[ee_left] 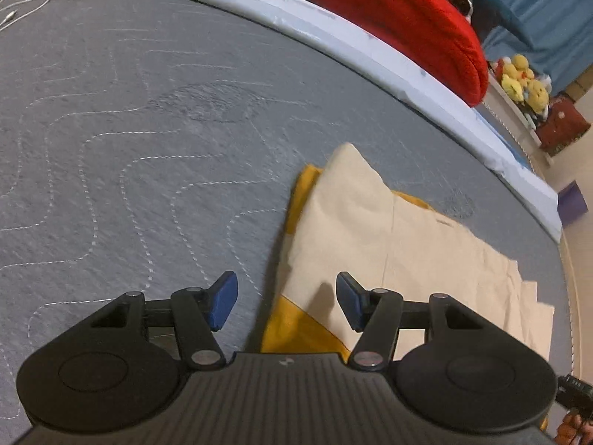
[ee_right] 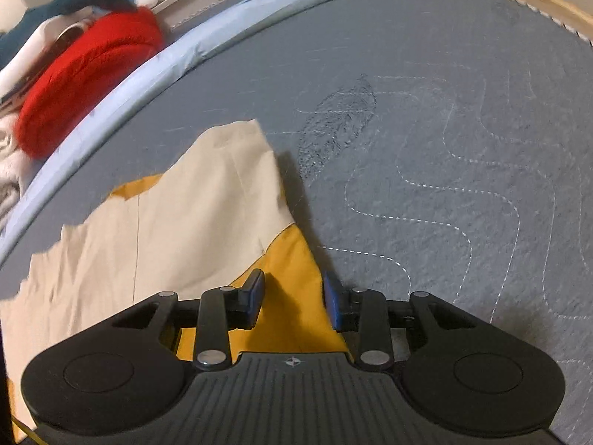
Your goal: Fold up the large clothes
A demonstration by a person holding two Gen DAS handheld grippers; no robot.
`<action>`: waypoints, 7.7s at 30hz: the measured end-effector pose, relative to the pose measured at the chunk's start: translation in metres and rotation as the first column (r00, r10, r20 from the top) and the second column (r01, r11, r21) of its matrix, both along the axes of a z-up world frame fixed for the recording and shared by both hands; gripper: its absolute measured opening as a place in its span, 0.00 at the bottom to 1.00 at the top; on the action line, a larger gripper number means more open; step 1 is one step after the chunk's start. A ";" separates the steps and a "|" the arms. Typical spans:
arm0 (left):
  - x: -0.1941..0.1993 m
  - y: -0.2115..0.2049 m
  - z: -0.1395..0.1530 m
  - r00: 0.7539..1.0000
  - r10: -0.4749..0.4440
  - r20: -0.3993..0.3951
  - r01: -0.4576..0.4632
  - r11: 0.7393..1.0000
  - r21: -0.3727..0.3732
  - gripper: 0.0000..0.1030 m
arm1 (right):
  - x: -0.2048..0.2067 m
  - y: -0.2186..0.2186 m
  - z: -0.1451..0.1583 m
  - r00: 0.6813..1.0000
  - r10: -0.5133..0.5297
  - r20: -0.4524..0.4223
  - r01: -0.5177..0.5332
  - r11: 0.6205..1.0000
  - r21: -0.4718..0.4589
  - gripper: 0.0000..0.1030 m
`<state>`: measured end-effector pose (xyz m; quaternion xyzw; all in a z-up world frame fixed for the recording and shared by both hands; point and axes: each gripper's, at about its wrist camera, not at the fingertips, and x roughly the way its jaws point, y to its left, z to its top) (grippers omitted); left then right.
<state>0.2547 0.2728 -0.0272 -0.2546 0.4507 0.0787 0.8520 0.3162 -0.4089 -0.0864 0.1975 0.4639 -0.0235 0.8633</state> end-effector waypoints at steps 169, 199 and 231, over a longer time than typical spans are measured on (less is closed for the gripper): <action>-0.194 0.001 0.063 0.990 0.019 0.143 -0.028 0.998 0.064 0.15 | -0.225 0.350 0.048 0.743 0.663 0.093 -0.622 0.735 -0.270 0.34; -0.147 -0.171 0.116 0.915 -0.220 0.338 0.140 0.959 0.246 0.10 | -0.244 0.126 0.111 0.921 0.131 0.368 -0.057 0.977 -0.205 0.34; -0.106 -0.281 0.056 0.842 -0.538 0.049 0.518 0.830 0.205 0.60 | -0.234 0.101 0.072 0.984 0.067 0.166 -0.070 0.998 0.010 0.03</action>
